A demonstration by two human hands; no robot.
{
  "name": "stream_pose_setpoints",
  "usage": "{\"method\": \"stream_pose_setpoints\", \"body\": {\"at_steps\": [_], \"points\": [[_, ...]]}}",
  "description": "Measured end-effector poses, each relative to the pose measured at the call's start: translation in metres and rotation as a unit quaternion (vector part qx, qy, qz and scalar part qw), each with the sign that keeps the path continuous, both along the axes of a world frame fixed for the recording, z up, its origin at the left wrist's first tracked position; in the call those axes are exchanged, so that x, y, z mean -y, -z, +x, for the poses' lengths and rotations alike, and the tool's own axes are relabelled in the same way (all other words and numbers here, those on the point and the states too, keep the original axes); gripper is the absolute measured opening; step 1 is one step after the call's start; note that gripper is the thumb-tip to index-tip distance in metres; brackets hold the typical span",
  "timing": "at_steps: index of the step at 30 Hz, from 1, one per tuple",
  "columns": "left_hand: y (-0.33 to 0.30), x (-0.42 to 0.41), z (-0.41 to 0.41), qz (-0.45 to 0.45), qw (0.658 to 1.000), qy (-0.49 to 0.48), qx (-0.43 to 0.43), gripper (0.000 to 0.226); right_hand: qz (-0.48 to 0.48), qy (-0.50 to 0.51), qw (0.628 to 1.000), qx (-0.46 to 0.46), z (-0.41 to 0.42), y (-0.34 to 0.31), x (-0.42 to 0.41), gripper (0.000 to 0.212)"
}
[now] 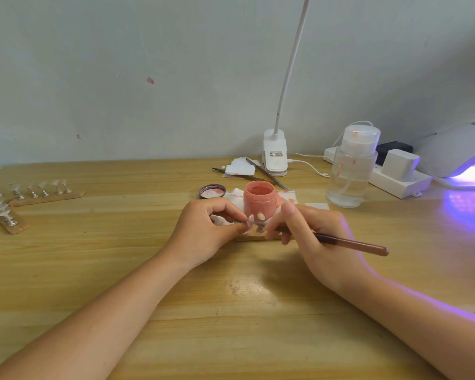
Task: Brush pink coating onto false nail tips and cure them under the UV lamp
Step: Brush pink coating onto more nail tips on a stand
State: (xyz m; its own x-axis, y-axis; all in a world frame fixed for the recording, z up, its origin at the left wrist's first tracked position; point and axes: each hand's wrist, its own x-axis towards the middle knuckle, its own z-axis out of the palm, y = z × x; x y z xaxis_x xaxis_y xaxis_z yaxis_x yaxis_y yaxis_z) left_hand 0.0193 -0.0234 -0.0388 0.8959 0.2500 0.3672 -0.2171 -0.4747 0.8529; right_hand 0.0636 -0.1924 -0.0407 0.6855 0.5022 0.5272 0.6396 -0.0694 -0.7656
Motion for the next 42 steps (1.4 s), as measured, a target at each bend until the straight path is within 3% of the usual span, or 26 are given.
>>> {"method": "stream_pose_setpoints", "body": {"at_steps": [3,7,11,17,21,38,42], "points": [[0.0006,-0.0006,0.0008,-0.007,1.000,-0.002,0.001,0.020,0.033,-0.001,0.999,-0.009,-0.0012,-0.0005,0.0015,0.041],[0.0009,-0.0008,0.0012,-0.014,1.000,0.001,-0.002,0.022,-0.009,0.008,1.000,0.024,0.0004,-0.0018,0.0000,0.042],[0.0016,-0.0010,0.0016,-0.017,1.000,-0.008,-0.001,0.025,0.018,-0.012,1.000,0.007,-0.0016,-0.0016,0.0015,0.042],[0.0014,-0.0010,0.0011,-0.012,1.000,-0.006,-0.001,0.024,-0.017,-0.015,1.000,0.010,-0.0027,-0.0025,0.0022,0.043],[0.0015,-0.0012,0.0011,-0.017,1.000,-0.008,-0.004,0.026,-0.017,0.012,0.999,0.047,-0.0009,-0.0027,0.0016,0.039],[-0.0004,-0.0003,-0.0001,-0.018,1.000,-0.006,-0.010,0.025,-0.022,0.000,1.000,0.018,0.0007,-0.0004,0.0016,0.043],[0.0000,-0.0007,0.0000,-0.012,1.000,-0.012,-0.010,0.026,0.014,-0.008,1.000,0.025,-0.0006,-0.0010,0.0027,0.042]]}}
